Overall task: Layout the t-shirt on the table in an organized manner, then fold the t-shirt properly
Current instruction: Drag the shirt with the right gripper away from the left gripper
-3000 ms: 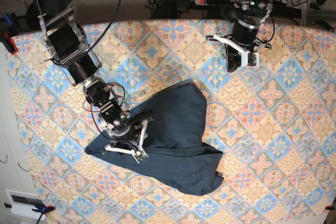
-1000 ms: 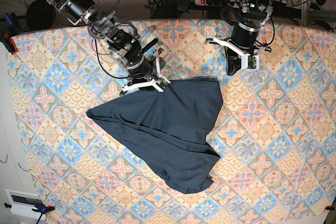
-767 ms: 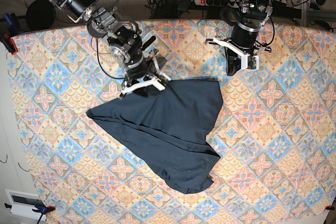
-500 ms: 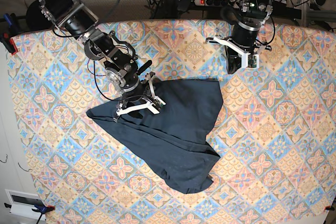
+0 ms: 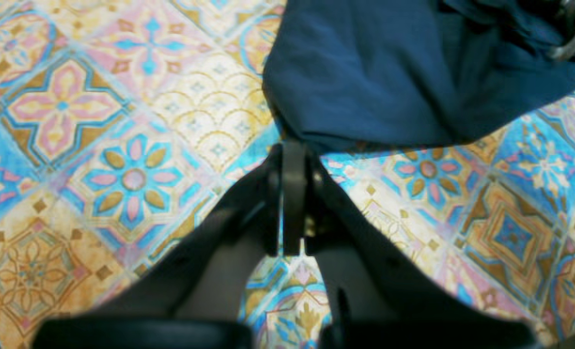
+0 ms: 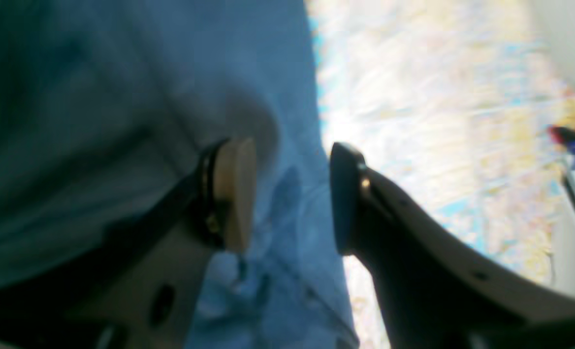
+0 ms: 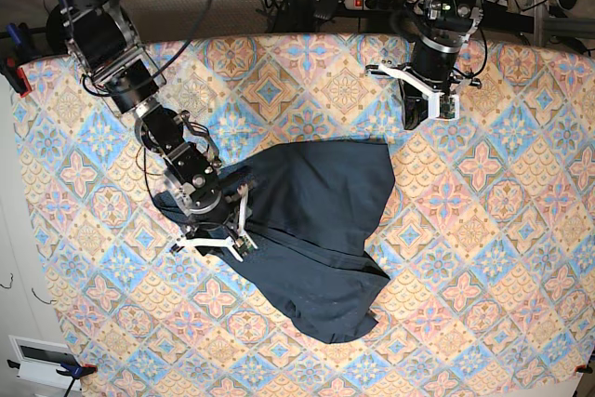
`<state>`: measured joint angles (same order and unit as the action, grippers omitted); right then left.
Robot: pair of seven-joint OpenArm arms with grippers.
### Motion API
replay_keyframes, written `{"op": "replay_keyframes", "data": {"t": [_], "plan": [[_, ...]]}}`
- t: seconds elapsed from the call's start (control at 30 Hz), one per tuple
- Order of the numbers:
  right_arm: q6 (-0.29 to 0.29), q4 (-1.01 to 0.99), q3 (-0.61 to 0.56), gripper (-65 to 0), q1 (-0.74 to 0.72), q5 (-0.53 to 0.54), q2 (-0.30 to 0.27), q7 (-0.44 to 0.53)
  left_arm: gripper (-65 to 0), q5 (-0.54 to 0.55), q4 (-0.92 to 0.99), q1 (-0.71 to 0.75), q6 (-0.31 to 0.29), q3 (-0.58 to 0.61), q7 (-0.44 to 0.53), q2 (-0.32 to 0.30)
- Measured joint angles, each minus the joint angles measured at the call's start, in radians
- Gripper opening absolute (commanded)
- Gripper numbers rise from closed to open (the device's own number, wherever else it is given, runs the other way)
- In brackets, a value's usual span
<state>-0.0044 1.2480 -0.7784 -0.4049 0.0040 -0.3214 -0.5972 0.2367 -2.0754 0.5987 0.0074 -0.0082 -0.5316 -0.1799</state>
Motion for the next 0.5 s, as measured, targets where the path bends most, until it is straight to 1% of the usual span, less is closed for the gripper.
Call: {"op": "replay_keyframes", "data": {"t": [0.1, 0.13, 0.17, 0.23, 0.33, 0.5], "plan": [[0.012, -0.053, -0.005, -40.1, 0.023, 0.005, 0.002, -0.010, -65.0, 0.000, 0.000, 0.000, -0.003, 0.000, 0.000, 0.000], [0.011, -0.070, -0.007, -40.1, 0.031, 0.008, 0.001, 0.000, -65.0, 0.000, 0.000, 0.000, -0.003, 0.000, 0.000, 0.000], [0.007, -0.073, -0.007, -40.1, 0.031, 0.004, -0.001, 0.004, -65.0, 0.000, 0.000, -0.003, -0.003, 0.000, 0.000, 0.000], [0.015, -0.077, -0.007, -40.1, 0.011, 0.004, 0.002, -0.020, -65.0, 0.000, 0.000, -0.003, -0.003, 0.000, 0.000, 0.000], [0.006, -0.077, -0.007, -40.1, -0.008, 0.004, 0.001, -0.011, -65.0, 0.000, 0.000, -0.003, -0.003, 0.000, -0.002, 0.000], [0.011, -0.085, -0.007, -40.1, 0.004, 0.005, 0.009, -0.018, -65.0, 0.000, 0.000, -0.003, -0.003, 0.000, 0.000, 0.000]]}}
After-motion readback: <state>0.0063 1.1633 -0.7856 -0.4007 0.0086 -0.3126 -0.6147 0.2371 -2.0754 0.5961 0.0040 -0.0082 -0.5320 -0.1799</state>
